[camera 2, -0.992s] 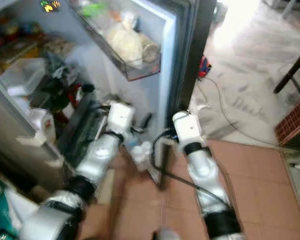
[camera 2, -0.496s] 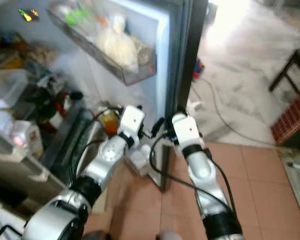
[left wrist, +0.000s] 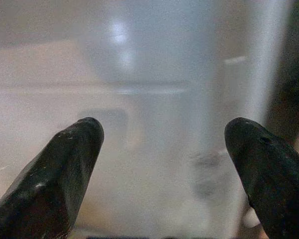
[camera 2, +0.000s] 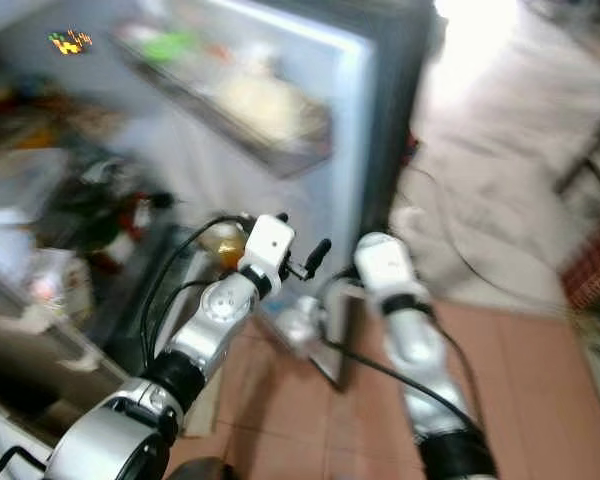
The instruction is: Restocking fridge
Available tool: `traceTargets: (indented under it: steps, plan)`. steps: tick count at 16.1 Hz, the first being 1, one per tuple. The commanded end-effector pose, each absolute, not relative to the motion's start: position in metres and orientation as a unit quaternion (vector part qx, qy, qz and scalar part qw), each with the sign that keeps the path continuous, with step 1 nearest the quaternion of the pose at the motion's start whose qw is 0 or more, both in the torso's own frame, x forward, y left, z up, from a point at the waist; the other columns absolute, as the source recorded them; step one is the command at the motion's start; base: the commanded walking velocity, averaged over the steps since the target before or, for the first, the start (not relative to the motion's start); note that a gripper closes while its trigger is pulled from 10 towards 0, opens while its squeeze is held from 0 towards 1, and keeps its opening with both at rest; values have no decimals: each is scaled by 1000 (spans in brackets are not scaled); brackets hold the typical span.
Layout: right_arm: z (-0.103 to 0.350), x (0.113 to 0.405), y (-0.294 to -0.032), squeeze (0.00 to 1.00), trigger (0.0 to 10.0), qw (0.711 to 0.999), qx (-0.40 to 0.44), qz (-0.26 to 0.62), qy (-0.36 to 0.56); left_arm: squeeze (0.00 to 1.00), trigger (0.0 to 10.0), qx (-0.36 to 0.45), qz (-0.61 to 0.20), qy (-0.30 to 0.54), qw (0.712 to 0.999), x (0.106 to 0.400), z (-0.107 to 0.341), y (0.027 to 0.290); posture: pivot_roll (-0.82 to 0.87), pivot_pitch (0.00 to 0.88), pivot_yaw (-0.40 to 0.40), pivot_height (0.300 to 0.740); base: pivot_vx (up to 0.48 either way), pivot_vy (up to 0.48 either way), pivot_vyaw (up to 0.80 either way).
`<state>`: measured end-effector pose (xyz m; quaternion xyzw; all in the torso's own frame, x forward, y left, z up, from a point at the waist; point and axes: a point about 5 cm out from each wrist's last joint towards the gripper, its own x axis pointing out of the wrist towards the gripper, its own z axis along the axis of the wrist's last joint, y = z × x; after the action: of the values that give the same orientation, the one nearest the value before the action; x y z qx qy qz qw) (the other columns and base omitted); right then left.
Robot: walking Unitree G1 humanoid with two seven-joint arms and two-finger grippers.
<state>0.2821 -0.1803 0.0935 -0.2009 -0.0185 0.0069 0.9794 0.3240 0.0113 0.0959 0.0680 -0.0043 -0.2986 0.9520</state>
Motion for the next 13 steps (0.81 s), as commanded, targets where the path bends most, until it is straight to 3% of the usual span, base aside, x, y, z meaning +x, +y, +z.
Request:
traceTargets:
  steps: [1,5,13]
  plan:
    - [97,278,-184,0,10000,981,-191,-20,-18,0,10000,61,-301,-9,952,325,100,6,-12,0,10,740,326,0,0]
    - [85,261,-187,0,10000,982,-187,-23,9,0,10000,62,-305,-7,950,323,98,4,-21,0,13,740,327,0,-800]
    - [88,263,-184,0,10000,983,-183,-20,8,0,10000,66,-300,-5,952,325,98,7,-18,0,9,740,327,0,-70]
